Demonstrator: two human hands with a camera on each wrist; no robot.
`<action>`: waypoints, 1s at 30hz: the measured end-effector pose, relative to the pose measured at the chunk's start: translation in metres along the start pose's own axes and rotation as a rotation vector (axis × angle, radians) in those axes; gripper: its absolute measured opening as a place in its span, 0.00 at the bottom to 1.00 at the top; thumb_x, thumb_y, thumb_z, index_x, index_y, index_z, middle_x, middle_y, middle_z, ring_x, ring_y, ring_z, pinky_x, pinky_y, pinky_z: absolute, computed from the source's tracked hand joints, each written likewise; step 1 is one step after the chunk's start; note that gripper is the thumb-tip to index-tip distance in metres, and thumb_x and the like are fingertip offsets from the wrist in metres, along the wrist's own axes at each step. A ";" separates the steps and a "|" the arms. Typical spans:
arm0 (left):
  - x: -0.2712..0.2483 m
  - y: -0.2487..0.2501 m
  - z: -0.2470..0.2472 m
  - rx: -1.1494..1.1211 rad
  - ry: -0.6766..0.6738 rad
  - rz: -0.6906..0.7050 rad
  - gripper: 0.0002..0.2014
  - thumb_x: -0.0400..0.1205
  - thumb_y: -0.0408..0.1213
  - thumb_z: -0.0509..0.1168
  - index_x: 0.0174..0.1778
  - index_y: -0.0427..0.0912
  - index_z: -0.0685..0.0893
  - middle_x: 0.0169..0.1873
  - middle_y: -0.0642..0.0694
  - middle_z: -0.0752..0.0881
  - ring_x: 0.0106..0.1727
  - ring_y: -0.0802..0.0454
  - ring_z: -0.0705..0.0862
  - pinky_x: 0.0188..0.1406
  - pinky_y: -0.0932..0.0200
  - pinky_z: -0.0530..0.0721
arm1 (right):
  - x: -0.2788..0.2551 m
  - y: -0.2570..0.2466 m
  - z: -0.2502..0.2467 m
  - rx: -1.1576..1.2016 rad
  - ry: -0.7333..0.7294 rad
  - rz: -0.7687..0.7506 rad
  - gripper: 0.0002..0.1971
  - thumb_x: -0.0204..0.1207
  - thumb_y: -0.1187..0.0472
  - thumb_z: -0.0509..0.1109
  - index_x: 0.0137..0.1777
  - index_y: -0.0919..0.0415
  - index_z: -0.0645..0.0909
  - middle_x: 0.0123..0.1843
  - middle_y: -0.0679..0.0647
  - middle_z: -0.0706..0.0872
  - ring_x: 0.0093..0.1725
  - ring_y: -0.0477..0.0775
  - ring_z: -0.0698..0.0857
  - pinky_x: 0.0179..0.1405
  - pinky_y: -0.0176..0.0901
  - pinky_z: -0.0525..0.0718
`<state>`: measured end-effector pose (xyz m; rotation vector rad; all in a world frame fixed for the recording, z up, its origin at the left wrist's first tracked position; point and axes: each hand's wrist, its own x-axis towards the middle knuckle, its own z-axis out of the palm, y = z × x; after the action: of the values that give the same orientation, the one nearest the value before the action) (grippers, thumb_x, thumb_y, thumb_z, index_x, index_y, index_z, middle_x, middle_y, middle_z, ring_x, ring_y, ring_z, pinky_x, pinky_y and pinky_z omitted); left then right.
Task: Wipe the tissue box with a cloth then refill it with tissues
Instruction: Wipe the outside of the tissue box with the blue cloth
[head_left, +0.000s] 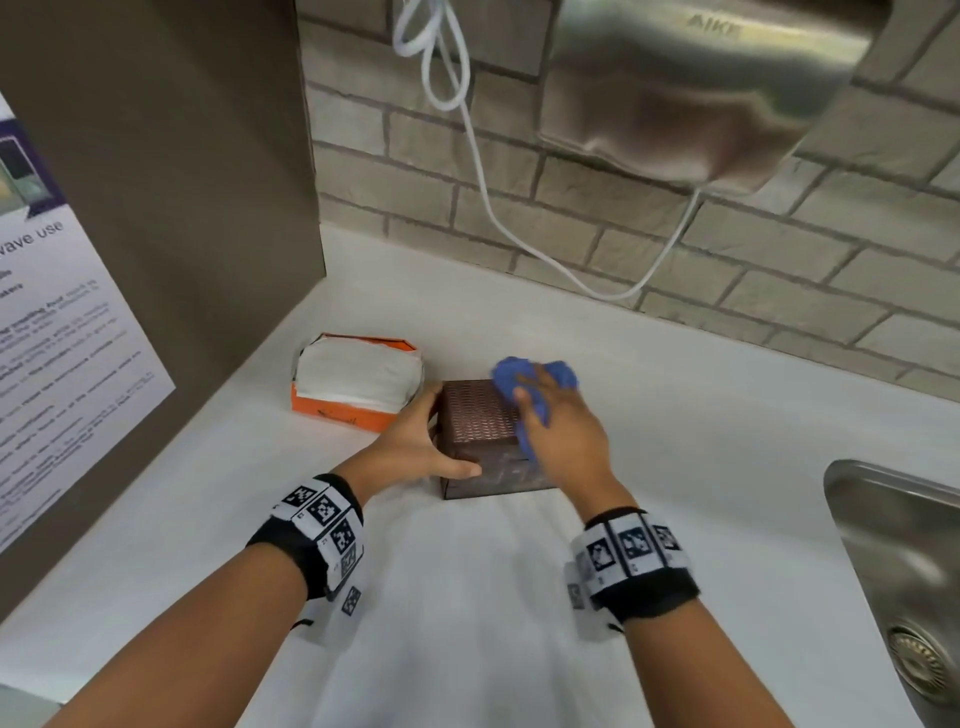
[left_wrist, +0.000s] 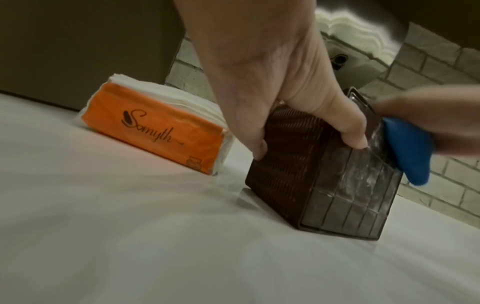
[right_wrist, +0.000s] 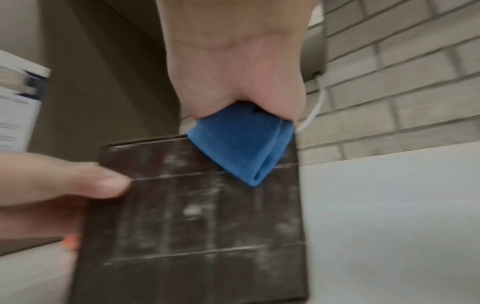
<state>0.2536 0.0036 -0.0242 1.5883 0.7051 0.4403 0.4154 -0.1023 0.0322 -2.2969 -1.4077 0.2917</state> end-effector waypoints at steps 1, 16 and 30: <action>0.002 0.000 0.001 0.019 0.004 0.000 0.46 0.62 0.25 0.83 0.68 0.57 0.64 0.58 0.69 0.74 0.60 0.74 0.75 0.48 0.84 0.76 | 0.004 0.011 -0.005 0.015 0.010 0.086 0.21 0.87 0.46 0.49 0.77 0.44 0.70 0.78 0.52 0.74 0.70 0.59 0.78 0.58 0.47 0.78; 0.004 -0.003 0.001 0.059 -0.001 0.007 0.49 0.59 0.31 0.85 0.70 0.57 0.65 0.62 0.65 0.76 0.66 0.67 0.75 0.60 0.71 0.75 | 0.003 0.017 -0.002 0.100 0.147 0.161 0.18 0.86 0.53 0.57 0.73 0.48 0.77 0.71 0.53 0.81 0.65 0.59 0.83 0.57 0.45 0.79; 0.003 0.002 0.004 0.068 0.009 0.018 0.47 0.60 0.29 0.85 0.69 0.56 0.66 0.67 0.57 0.75 0.69 0.63 0.74 0.61 0.70 0.75 | 0.001 0.019 0.007 0.039 0.202 0.112 0.20 0.86 0.46 0.52 0.73 0.47 0.76 0.69 0.52 0.84 0.62 0.58 0.84 0.55 0.46 0.82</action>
<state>0.2595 0.0025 -0.0231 1.6581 0.7198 0.4406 0.4283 -0.1073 0.0169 -2.3050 -1.1678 0.1149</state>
